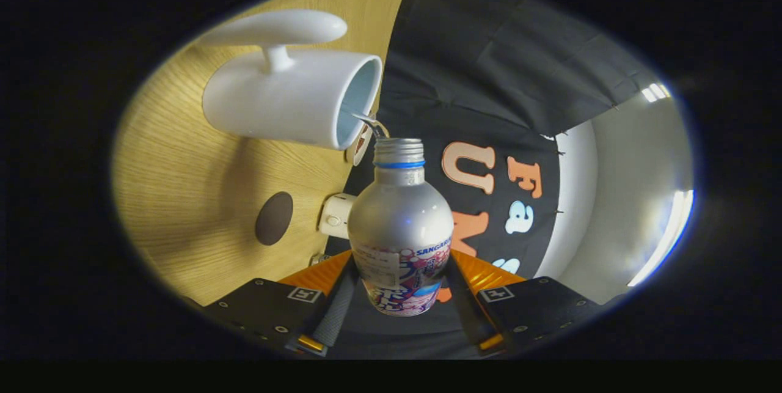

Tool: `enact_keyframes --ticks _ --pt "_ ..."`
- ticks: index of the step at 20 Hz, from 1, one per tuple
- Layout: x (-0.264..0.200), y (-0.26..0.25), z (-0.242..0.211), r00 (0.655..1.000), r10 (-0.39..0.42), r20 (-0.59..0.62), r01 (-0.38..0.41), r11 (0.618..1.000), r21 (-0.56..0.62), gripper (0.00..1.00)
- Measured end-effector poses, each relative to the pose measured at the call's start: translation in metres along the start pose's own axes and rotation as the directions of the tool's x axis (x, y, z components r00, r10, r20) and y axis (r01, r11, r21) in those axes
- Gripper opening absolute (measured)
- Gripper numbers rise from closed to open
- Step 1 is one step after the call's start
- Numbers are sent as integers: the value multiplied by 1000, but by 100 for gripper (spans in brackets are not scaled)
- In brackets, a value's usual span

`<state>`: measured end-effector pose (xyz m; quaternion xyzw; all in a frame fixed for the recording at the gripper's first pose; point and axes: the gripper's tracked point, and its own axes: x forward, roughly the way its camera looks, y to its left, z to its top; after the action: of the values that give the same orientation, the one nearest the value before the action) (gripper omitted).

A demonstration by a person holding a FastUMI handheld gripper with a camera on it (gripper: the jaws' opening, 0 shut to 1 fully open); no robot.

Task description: Take the bottle from table, then pour the juice into the cup, finally place the bottle on the coaster

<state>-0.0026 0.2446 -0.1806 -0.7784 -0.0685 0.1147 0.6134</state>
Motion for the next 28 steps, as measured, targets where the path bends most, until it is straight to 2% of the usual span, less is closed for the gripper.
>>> enact_keyframes --ticks 9,20,28 --pt "4 -2 -3 1000 13 25 -12 999 -33 78" --pt "2 -8 4 999 -21 43 25 997 -77 78" --pt "5 -8 3 998 -11 64 18 995 -102 78"
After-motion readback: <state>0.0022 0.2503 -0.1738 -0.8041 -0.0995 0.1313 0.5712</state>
